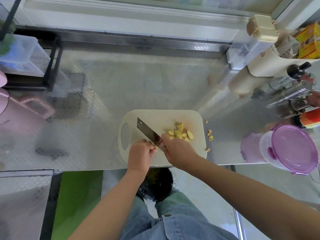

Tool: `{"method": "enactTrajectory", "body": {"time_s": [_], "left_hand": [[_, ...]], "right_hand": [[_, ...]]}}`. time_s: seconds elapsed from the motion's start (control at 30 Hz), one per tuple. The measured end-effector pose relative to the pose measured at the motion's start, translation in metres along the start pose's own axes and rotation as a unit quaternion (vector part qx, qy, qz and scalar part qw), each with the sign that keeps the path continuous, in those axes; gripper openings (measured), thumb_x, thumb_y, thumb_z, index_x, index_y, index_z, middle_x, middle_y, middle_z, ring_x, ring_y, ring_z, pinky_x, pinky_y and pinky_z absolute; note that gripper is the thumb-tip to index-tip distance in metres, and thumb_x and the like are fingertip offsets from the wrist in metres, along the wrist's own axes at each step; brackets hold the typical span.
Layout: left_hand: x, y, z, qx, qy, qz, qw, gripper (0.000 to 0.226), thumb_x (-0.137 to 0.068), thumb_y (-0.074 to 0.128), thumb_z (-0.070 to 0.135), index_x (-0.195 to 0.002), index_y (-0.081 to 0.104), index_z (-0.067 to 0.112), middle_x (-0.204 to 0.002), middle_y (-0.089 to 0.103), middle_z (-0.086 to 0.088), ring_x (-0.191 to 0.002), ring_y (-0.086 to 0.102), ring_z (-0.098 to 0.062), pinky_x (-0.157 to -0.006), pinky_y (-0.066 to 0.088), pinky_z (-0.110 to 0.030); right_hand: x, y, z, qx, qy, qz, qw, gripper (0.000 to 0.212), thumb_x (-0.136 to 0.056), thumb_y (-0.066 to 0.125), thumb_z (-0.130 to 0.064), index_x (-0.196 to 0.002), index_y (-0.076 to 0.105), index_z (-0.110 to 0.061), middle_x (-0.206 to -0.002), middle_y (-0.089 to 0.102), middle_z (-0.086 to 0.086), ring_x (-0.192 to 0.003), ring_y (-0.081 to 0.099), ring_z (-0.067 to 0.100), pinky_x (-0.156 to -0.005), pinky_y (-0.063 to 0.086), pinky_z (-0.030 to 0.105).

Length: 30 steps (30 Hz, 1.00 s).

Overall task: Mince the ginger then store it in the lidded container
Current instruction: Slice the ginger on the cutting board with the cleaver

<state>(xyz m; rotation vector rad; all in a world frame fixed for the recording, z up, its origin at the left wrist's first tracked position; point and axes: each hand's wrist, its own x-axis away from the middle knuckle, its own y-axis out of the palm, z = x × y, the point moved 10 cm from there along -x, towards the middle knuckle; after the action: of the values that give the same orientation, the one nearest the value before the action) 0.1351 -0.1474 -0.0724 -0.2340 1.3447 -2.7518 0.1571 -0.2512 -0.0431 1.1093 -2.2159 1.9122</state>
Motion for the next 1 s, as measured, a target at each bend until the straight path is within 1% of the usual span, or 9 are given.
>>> {"method": "enactTrajectory", "body": {"time_s": [0.1, 0.17, 0.3, 0.47, 0.6, 0.67, 0.73, 0.87, 1.0], "left_hand": [[-0.001, 0.001, 0.001, 0.000, 0.004, -0.002, 1.000, 0.019, -0.064, 0.086, 0.005, -0.059, 0.068, 0.006, -0.059, 0.062, -0.008, -0.051, 0.054, -0.022, -0.049, 0.040, -0.024], [-0.002, 0.001, 0.000, 0.006, 0.001, -0.005, 1.000, 0.017, -0.065, 0.085, 0.005, -0.060, 0.068, 0.006, -0.060, 0.062, -0.009, -0.052, 0.055, -0.023, -0.049, 0.044, -0.027], [-0.002, 0.002, 0.000, 0.012, 0.007, -0.008, 1.000, 0.017, -0.066, 0.084, 0.004, -0.060, 0.068, 0.008, -0.060, 0.062, -0.009, -0.053, 0.055, -0.025, -0.048, 0.049, -0.030], [-0.004, 0.003, -0.001, 0.010, 0.011, -0.008, 1.000, 0.022, -0.063, 0.084, 0.003, -0.057, 0.064, 0.008, -0.058, 0.058, -0.007, -0.052, 0.053, -0.024, -0.046, 0.045, -0.032], [-0.002, 0.004, -0.001, 0.025, 0.017, -0.007, 1.000, 0.022, -0.064, 0.085, 0.002, -0.058, 0.065, 0.009, -0.058, 0.056, -0.006, -0.051, 0.051, -0.023, -0.048, 0.039, -0.025], [-0.002, 0.004, -0.001, 0.027, 0.017, -0.007, 0.999, 0.024, -0.064, 0.085, 0.003, -0.056, 0.063, 0.008, -0.057, 0.054, -0.006, -0.050, 0.050, -0.022, -0.046, 0.040, -0.027], [-0.001, 0.002, 0.000, 0.024, 0.021, -0.002, 0.999, 0.025, -0.065, 0.085, 0.004, -0.055, 0.062, 0.007, -0.057, 0.053, -0.005, -0.050, 0.049, -0.021, -0.044, 0.040, -0.030], [0.003, -0.005, 0.006, 0.022, 0.036, 0.009, 0.999, 0.023, -0.069, 0.082, 0.004, -0.057, 0.062, 0.008, -0.058, 0.053, -0.006, -0.051, 0.048, -0.021, -0.049, 0.034, -0.024], [0.004, -0.006, 0.006, 0.017, 0.035, 0.013, 0.999, 0.019, -0.068, 0.082, 0.003, -0.060, 0.066, 0.007, -0.060, 0.056, -0.006, -0.052, 0.051, -0.021, -0.050, 0.038, -0.023]], "right_hand": [[0.000, 0.002, -0.001, 0.012, 0.003, -0.008, 1.000, 0.022, -0.094, 0.040, -0.009, -0.116, 0.038, -0.011, -0.072, 0.044, 0.004, -0.059, 0.045, 0.026, -0.048, 0.034, 0.030], [-0.002, 0.003, -0.003, 0.015, 0.002, -0.013, 1.000, 0.022, -0.093, 0.041, -0.006, -0.114, 0.037, -0.011, -0.071, 0.043, 0.004, -0.059, 0.045, 0.027, -0.046, 0.031, 0.030], [-0.009, 0.009, -0.008, 0.022, -0.001, -0.010, 1.000, 0.022, -0.092, 0.043, -0.005, -0.112, 0.036, -0.011, -0.071, 0.045, 0.004, -0.060, 0.048, 0.027, -0.050, 0.037, 0.032], [-0.015, 0.019, -0.008, 0.018, 0.002, 0.004, 1.000, 0.019, -0.092, 0.041, -0.005, -0.111, 0.037, -0.009, -0.059, 0.034, -0.001, -0.051, 0.040, 0.025, -0.043, 0.024, 0.031], [-0.018, 0.019, 0.002, -0.032, 0.029, 0.010, 0.999, 0.016, -0.099, 0.040, -0.018, -0.112, 0.036, -0.010, -0.074, 0.053, 0.007, -0.065, 0.053, 0.035, -0.054, 0.039, 0.035], [-0.021, 0.016, 0.008, -0.082, 0.059, 0.019, 0.995, 0.017, -0.099, 0.040, -0.022, -0.109, 0.036, -0.010, -0.082, 0.058, 0.011, -0.072, 0.058, 0.035, -0.059, 0.046, 0.038], [-0.023, 0.012, 0.009, -0.100, 0.067, 0.025, 0.992, 0.016, -0.100, 0.041, -0.022, -0.108, 0.036, -0.009, -0.079, 0.055, 0.009, -0.071, 0.057, 0.034, -0.055, 0.043, 0.037], [-0.019, 0.005, 0.008, -0.094, 0.040, 0.027, 0.994, 0.013, -0.100, 0.041, -0.022, -0.104, 0.035, -0.012, -0.073, 0.049, 0.004, -0.062, 0.049, 0.028, -0.049, 0.031, 0.032], [-0.011, 0.000, 0.008, -0.078, 0.017, 0.024, 0.997, 0.012, -0.098, 0.042, -0.022, -0.105, 0.036, -0.014, -0.075, 0.052, 0.004, -0.062, 0.051, 0.029, -0.054, 0.046, 0.037]]}}
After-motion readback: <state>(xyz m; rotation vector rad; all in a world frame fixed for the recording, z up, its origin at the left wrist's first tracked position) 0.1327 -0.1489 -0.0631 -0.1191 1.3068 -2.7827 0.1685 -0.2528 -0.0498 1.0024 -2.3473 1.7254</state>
